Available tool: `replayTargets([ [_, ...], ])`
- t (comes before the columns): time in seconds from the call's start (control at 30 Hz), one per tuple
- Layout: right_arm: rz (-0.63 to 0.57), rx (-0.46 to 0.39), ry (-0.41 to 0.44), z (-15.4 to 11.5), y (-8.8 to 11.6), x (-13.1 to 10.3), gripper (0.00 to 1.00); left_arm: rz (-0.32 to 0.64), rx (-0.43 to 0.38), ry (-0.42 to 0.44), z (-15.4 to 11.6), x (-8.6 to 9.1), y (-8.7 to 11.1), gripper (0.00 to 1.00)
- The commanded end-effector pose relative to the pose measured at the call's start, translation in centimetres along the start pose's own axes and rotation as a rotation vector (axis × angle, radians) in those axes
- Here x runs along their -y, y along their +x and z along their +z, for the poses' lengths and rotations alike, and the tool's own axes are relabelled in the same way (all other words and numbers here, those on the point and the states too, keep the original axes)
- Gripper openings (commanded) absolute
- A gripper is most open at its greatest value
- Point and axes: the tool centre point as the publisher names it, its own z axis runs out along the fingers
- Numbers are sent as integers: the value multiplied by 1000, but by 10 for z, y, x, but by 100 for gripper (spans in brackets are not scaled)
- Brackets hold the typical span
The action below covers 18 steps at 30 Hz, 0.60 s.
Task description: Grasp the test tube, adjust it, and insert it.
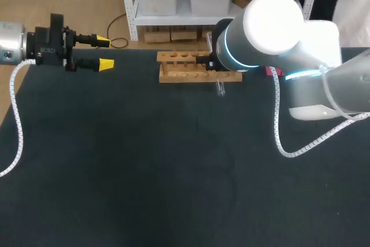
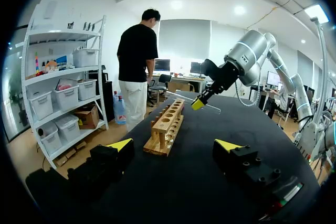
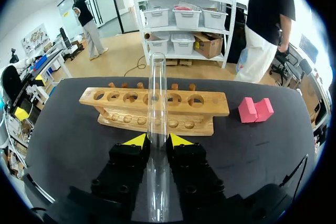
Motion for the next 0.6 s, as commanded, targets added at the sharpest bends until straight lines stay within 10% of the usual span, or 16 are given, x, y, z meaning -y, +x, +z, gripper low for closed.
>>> replayTargets([
  [0.03, -1, -3, -7, 9, -2, 1, 0, 3, 4, -1, 0, 0, 1, 100],
  [0.6, 11, -23, -22, 19, -2, 5, 0, 3, 4, -1, 0, 0, 1, 100],
])
